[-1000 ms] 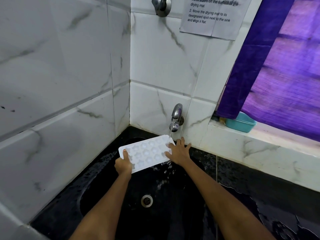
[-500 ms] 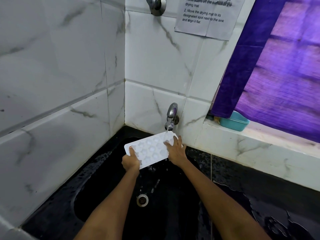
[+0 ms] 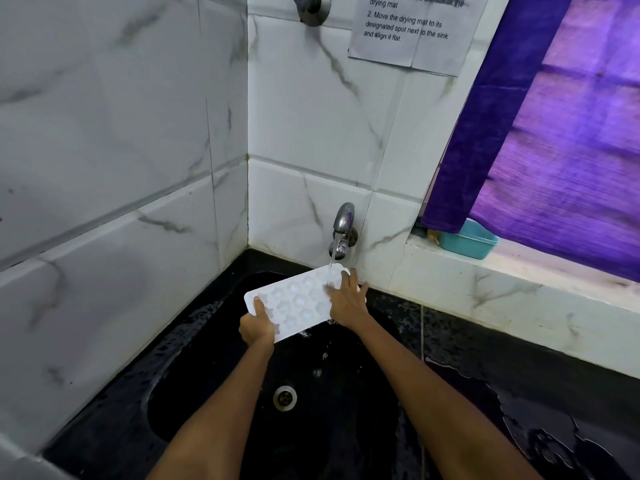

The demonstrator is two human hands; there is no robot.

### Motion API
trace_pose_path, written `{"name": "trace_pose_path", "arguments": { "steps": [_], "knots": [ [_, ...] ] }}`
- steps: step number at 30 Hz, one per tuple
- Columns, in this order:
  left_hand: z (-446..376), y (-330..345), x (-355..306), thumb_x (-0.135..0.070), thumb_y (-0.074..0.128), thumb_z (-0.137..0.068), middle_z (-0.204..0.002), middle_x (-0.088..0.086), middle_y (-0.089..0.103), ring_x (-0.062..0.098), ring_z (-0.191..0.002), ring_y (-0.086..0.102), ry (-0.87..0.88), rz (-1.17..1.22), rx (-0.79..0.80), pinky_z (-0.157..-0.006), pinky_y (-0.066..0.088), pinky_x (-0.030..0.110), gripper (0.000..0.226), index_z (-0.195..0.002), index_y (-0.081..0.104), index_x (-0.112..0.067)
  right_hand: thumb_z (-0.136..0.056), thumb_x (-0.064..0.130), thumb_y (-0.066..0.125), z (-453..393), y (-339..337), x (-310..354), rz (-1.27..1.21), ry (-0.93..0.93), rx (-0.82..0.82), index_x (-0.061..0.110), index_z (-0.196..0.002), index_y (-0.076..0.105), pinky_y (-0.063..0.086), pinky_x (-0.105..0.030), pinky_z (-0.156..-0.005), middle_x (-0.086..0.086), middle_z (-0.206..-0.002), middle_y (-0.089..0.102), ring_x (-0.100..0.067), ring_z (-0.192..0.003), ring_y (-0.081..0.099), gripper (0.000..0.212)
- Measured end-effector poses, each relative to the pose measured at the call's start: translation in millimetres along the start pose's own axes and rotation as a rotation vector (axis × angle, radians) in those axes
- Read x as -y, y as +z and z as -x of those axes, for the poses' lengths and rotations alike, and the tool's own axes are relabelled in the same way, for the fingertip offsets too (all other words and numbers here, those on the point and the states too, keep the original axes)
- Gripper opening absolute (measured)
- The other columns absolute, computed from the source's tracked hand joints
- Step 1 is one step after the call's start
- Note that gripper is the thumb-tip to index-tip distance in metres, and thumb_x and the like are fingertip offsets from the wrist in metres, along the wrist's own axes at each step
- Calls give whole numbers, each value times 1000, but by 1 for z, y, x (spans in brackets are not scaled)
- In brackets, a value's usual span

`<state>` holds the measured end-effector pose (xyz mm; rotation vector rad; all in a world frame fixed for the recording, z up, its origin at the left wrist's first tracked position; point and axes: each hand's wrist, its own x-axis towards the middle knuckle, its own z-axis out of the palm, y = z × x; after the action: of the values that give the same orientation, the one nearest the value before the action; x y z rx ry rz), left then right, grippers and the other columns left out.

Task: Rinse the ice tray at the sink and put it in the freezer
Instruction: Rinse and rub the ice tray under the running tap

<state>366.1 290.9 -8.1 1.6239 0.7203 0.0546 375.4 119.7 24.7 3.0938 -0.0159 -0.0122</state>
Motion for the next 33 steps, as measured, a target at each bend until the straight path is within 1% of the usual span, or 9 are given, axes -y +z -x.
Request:
{"name": "trace_pose_path", "arguments": {
  "steps": [2,5,9,13,18,21,25,29,33],
  "knots": [
    [-1,-1,-1,-42,43,-99,-112,31,64,44,-103,62,-4,0,-4,-86,49,43,60,-109,61,15,-90,15,46,0,-1,-1,-5,-18,-1,26,-132,44,19,-61,-108,-21,-148,18,-38,-143,-3,44],
    [-2,-1,-1,-42,43,-99,-108,30,66,43,-101,63,15,-18,2,-84,50,42,61,-104,62,15,-93,24,46,-1,-5,-6,37,4,35,30,-131,48,12,-65,-109,-22,-150,14,-39,-143,-7,38],
    [2,3,1,-43,43,-98,-107,31,66,44,-100,64,1,12,14,-85,50,43,61,-104,63,15,-85,15,52,-1,-6,0,7,7,62,23,-131,46,19,-64,-108,-21,-149,14,-39,-143,-8,47],
    [1,2,7,-43,44,-98,-104,31,66,43,-97,64,9,-6,20,-82,50,43,61,-101,63,15,-87,18,49,0,-11,-10,-47,55,153,27,-127,53,15,-64,-110,-20,-148,16,-39,-142,-9,41],
    [8,14,0,-42,41,-99,-109,32,64,45,-101,63,-14,45,14,-83,50,42,61,-108,61,15,-88,17,50,0,-7,2,-104,5,96,7,-136,37,16,-63,-111,-17,-152,9,-35,-144,-10,51],
    [7,17,-10,-42,41,-100,-112,33,63,45,-103,62,-1,50,-4,-85,49,43,61,-109,61,16,-90,13,44,4,-7,-5,-133,-30,55,14,-143,27,15,-61,-112,-17,-154,8,-35,-145,-11,55],
    [6,20,-16,-43,40,-99,-117,33,60,46,-108,59,-2,26,0,-88,48,45,63,-113,58,16,-88,10,46,7,-6,-13,-26,-97,-4,24,-140,35,13,-62,-111,-19,-154,8,-37,-145,-12,55],
    [14,31,-20,-44,41,-99,-113,32,63,45,-105,61,7,12,39,-87,50,43,63,-110,61,15,-84,6,47,5,-12,-1,-51,7,98,16,-137,34,1,-68,-110,-22,-155,-2,-40,-142,-22,55],
    [14,29,-16,-43,42,-98,-111,31,65,45,-102,62,4,17,40,-84,50,43,62,-108,62,15,-88,14,47,2,-22,-12,-38,-5,197,32,-138,37,-4,-69,-109,-21,-154,1,-39,-141,-24,55]
  ]
}}
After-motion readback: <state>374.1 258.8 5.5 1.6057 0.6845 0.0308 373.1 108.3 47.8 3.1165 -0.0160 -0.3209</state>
